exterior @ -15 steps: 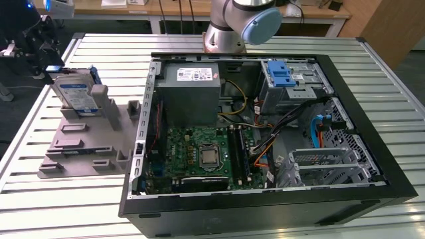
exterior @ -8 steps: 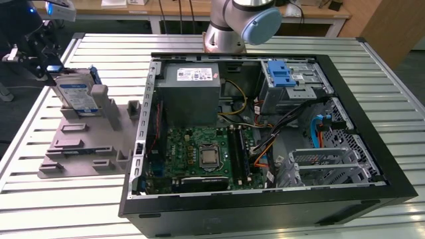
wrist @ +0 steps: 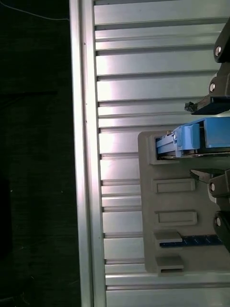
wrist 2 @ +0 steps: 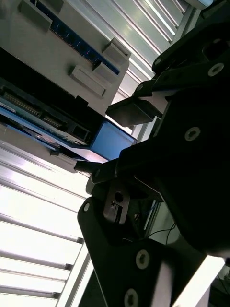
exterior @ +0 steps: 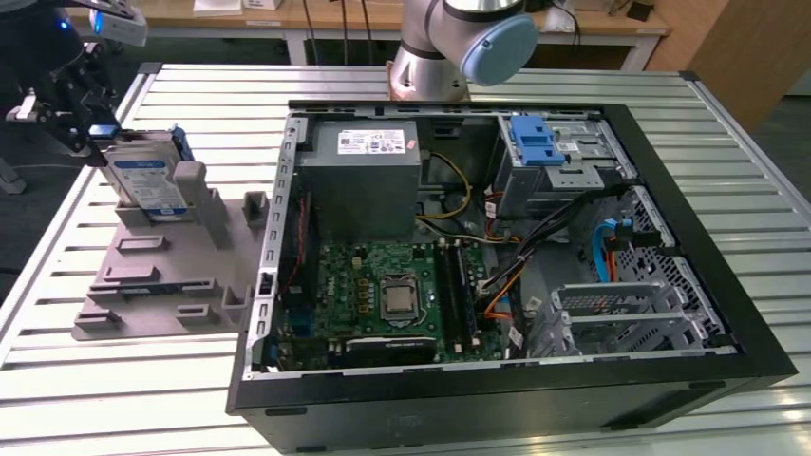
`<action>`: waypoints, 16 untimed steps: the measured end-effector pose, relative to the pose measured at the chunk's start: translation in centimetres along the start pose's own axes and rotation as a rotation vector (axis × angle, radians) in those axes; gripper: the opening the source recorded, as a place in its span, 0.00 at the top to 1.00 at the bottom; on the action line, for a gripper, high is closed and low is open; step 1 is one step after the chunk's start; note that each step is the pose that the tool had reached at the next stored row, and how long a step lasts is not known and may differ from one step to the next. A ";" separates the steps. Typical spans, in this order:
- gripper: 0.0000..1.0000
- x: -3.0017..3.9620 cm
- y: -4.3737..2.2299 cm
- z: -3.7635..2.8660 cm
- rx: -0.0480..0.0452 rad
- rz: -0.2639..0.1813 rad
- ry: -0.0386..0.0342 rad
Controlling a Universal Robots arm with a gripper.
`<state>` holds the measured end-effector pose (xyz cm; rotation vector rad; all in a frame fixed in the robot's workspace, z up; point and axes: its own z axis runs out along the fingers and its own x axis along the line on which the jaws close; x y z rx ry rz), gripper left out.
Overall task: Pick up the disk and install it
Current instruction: 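Pick up the disk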
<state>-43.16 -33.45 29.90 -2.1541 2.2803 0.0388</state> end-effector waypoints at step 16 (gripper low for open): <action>0.44 0.02 -0.02 1.13 0.0078 0.000 -0.0003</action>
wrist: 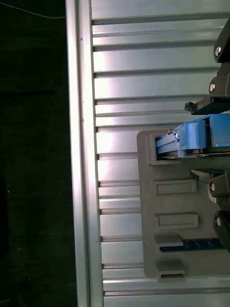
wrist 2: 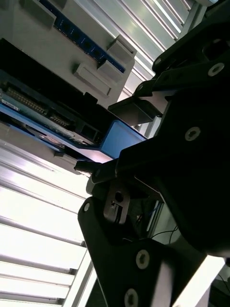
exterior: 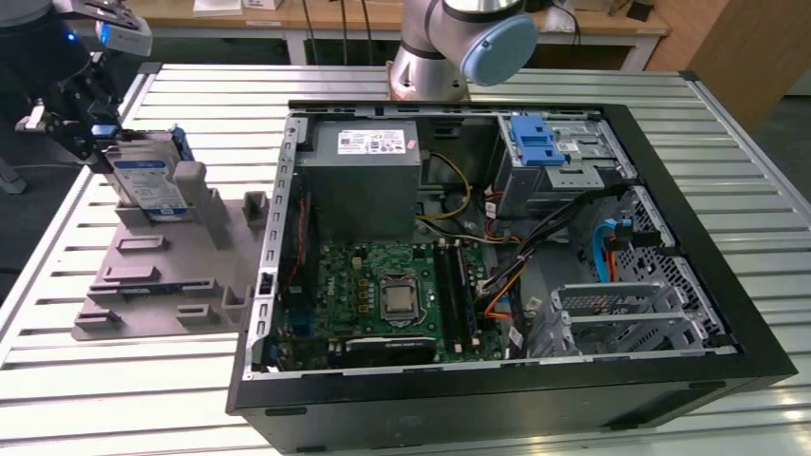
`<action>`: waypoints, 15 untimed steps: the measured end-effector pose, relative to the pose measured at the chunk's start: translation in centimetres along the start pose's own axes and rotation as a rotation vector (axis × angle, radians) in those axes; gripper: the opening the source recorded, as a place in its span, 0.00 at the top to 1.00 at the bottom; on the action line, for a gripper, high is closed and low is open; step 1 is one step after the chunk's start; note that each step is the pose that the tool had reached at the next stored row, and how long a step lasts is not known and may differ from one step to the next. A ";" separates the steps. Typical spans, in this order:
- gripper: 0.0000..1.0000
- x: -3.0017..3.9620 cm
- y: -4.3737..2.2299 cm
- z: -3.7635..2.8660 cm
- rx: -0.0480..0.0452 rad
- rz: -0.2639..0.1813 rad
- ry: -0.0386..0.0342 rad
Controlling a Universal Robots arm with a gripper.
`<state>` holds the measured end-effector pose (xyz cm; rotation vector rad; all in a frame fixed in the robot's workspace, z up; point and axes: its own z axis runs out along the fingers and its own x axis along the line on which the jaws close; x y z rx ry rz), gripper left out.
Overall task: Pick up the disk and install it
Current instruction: 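Pick up the disk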
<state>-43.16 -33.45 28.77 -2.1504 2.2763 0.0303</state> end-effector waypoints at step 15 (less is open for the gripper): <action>0.44 0.00 0.00 -0.15 0.0001 0.000 -0.0002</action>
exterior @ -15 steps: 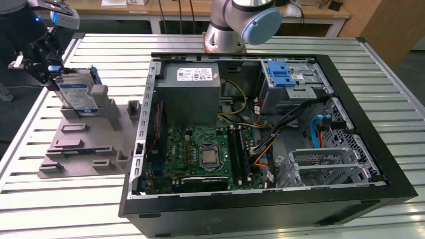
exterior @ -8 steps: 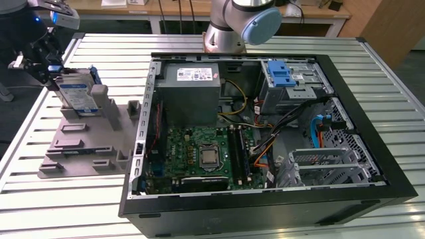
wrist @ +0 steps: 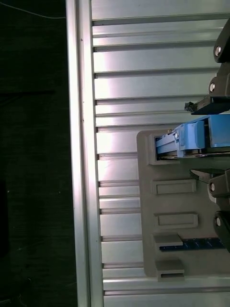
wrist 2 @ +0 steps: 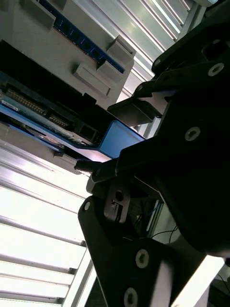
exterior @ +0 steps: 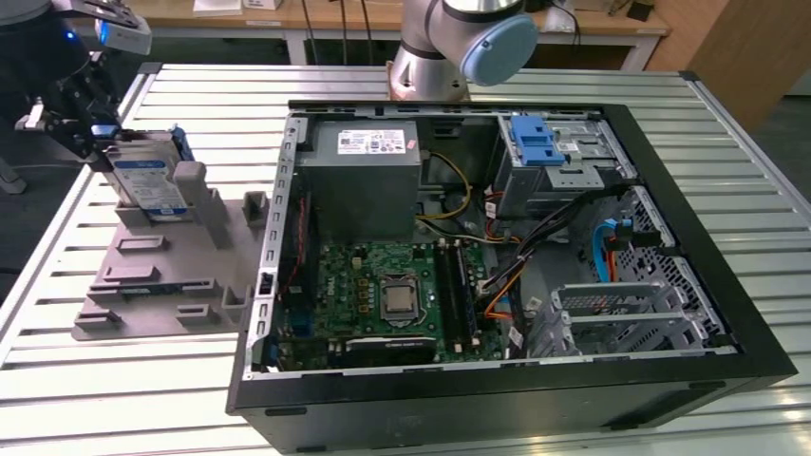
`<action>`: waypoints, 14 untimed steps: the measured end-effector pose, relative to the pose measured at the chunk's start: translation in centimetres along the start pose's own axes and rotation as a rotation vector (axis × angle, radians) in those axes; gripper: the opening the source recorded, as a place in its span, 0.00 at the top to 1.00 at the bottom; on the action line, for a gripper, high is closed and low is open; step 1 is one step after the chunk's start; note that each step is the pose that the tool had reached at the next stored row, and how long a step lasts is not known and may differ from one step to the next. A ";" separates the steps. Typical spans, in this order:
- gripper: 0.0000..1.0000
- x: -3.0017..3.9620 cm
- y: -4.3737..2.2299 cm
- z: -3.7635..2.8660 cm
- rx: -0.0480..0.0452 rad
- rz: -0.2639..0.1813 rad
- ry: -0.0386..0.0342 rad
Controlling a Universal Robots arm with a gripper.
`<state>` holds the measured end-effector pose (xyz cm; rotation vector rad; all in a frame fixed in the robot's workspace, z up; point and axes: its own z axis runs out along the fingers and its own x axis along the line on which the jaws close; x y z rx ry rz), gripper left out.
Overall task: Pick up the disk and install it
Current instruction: 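Pick up the disk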
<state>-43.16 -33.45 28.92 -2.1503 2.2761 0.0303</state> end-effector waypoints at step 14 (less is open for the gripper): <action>0.60 0.00 0.00 -0.04 -0.0001 0.000 0.0001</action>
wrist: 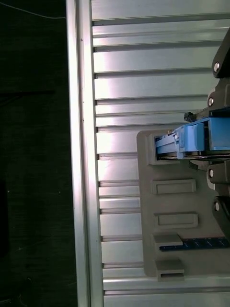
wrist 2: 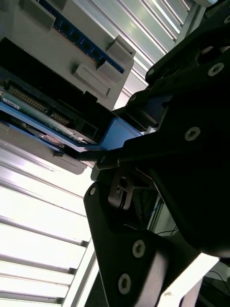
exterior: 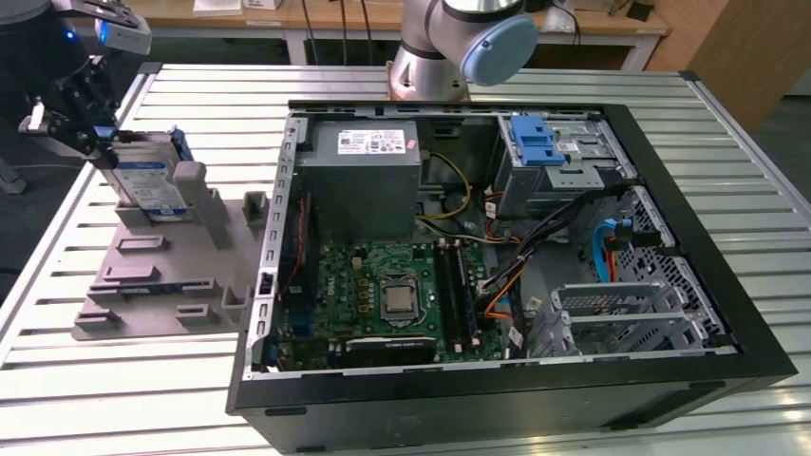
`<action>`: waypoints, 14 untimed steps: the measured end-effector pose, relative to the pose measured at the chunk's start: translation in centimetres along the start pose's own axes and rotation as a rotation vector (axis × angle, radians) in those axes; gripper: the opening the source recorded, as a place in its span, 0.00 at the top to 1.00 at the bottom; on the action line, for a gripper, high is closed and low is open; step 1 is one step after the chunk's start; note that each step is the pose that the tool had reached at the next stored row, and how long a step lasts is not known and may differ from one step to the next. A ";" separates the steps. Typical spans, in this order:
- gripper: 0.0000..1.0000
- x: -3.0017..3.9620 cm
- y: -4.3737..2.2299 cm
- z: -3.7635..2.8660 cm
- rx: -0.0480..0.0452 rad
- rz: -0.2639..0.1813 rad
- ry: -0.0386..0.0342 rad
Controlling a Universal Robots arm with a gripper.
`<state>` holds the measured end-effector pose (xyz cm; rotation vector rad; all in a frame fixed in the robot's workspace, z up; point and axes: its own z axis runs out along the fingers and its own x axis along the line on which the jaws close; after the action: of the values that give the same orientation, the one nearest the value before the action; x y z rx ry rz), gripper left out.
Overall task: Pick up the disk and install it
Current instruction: 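Pick up the disk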
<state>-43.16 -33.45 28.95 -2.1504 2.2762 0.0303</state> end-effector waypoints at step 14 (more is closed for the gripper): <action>0.63 0.00 0.00 -0.01 -0.0010 -0.052 0.0002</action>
<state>-43.16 -33.45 28.96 -2.2087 2.2202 0.0308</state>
